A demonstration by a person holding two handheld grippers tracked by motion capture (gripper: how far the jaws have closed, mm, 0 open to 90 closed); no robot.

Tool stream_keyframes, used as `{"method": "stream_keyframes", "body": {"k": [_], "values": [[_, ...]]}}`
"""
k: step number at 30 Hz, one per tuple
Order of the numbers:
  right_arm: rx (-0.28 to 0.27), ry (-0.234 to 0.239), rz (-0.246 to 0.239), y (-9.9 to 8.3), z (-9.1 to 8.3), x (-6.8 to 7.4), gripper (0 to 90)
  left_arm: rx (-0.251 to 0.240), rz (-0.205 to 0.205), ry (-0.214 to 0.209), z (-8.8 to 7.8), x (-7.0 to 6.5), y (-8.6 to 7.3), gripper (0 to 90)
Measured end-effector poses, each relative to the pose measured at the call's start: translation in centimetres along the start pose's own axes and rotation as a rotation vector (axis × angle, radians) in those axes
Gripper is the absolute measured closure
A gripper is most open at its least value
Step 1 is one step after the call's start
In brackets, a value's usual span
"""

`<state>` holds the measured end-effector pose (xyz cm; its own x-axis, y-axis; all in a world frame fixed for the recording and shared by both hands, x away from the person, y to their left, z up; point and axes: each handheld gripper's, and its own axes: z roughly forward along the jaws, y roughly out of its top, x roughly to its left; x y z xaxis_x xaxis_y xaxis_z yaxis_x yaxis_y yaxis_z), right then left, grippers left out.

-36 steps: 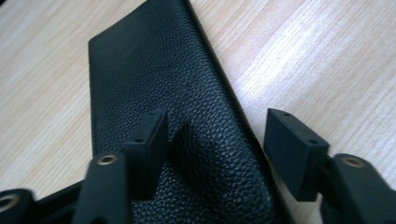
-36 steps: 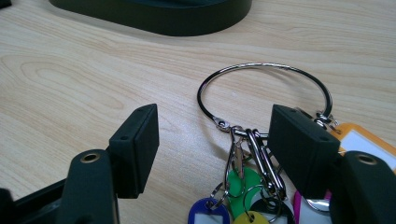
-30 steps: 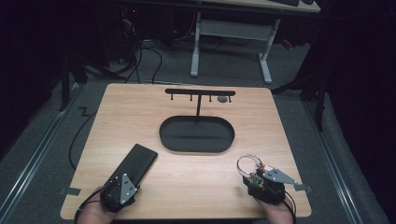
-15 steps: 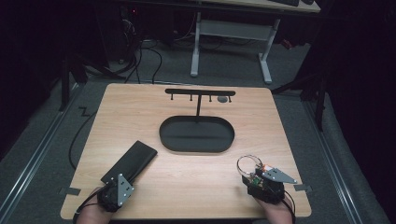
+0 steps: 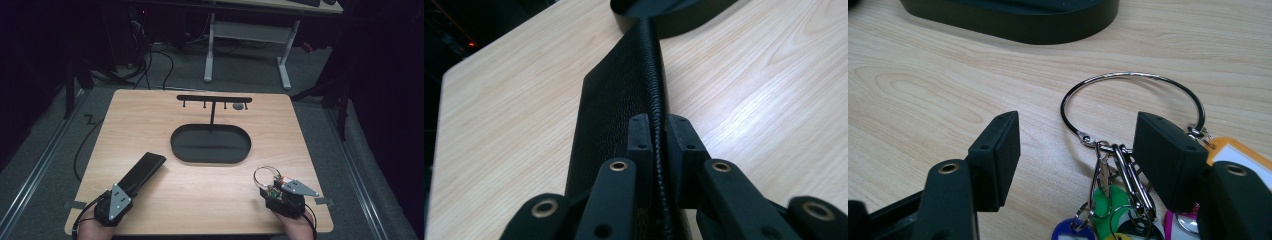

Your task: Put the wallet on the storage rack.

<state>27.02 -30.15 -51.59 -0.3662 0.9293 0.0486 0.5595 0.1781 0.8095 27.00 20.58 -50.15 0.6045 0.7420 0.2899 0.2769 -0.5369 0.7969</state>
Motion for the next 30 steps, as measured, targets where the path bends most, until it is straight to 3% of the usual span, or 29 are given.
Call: {"method": "stream_keyframes", "body": {"k": [2,9,17,22,30], "values": [[0.0,-0.001,0.005,0.0,0.0,0.0,35.8,-0.02,-0.015,-0.014,-0.4,0.1,0.2,82.1],[-0.004,-0.001,0.005,0.0,-0.1,-0.1,35.9,-0.099,-0.13,-0.111,-1.3,0.9,0.4,82.3],[-0.007,0.0,0.005,0.0,-0.1,-0.3,36.1,-0.142,-0.179,-0.173,-1.9,1.0,0.7,82.7],[-0.005,0.001,0.009,0.0,-0.2,-0.3,36.1,-0.166,-0.226,-0.232,-2.2,1.2,0.9,83.0],[-0.003,0.002,0.014,-0.1,-0.1,-0.3,36.2,-0.177,-0.322,-0.211,-2.3,3.0,0.0,82.9]]}}
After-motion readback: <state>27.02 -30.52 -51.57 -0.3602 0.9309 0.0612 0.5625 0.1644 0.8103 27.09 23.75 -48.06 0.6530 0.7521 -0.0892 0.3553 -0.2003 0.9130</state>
